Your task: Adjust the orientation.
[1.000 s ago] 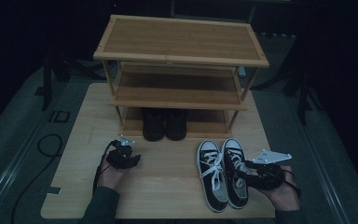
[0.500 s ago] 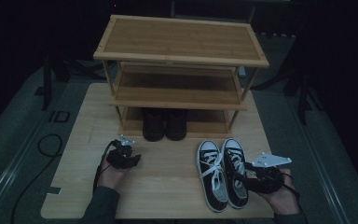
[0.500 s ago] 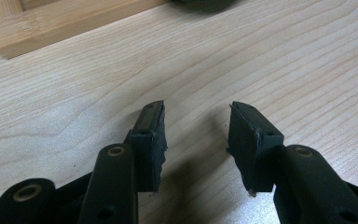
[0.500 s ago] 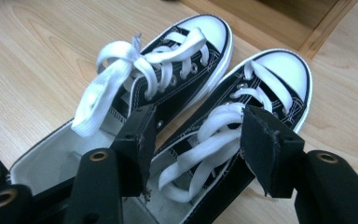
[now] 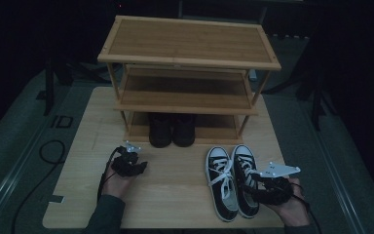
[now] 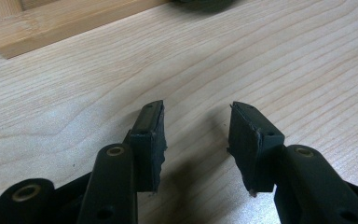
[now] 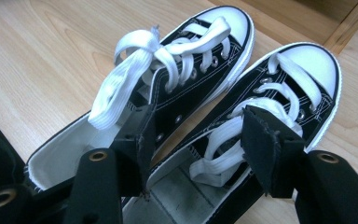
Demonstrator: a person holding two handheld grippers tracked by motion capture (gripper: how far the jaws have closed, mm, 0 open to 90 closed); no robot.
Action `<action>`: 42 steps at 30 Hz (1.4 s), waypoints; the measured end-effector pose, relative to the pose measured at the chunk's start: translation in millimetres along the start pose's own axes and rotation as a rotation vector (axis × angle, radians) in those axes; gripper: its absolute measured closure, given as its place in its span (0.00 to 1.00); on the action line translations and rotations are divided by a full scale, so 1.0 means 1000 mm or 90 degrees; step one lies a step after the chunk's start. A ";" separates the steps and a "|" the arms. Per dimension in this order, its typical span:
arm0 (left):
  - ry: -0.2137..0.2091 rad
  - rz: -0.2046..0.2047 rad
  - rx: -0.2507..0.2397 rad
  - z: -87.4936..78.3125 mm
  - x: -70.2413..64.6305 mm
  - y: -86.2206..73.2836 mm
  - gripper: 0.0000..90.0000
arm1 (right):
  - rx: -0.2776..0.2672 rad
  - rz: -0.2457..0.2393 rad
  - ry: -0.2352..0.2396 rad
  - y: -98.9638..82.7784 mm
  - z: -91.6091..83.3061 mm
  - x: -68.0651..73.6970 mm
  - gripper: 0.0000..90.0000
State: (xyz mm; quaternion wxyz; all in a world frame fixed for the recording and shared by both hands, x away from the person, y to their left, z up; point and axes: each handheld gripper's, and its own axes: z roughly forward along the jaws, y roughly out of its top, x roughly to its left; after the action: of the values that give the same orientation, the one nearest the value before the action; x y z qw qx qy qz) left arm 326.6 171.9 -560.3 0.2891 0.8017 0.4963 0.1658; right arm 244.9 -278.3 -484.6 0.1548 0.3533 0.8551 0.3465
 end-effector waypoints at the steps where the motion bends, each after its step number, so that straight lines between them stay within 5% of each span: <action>1: 0.000 0.000 0.000 0.000 0.000 0.000 0.62 | -0.002 -0.001 0.000 0.000 0.000 0.001 0.50; 8: -0.001 -0.001 0.000 0.000 0.000 0.000 0.62 | -0.011 -0.011 0.010 0.001 -0.003 0.007 0.50; 18: 0.000 0.000 -0.002 0.000 0.000 0.000 0.62 | 0.044 0.001 0.008 -0.007 0.008 0.005 0.50; 25: 0.000 0.000 -0.002 0.000 0.000 0.000 0.62 | 0.060 0.022 0.010 -0.002 0.022 0.007 0.38; 35: 0.000 0.001 -0.002 0.000 0.000 0.000 0.62 | 0.073 0.059 -0.012 0.005 0.042 0.014 0.37; 38: 0.000 0.000 -0.002 0.000 0.000 0.000 0.62 | 0.077 0.063 -0.025 0.006 0.046 0.015 0.39; 42: -0.001 0.000 -0.003 0.000 0.000 0.000 0.62 | 0.093 0.069 -0.067 0.009 0.056 0.018 0.55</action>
State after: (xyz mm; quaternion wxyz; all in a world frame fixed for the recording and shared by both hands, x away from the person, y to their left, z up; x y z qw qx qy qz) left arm 326.5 172.0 -560.7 0.2910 0.8011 0.4959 0.1663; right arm 265.4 -233.4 -518.7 0.1541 0.4271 0.8483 0.2723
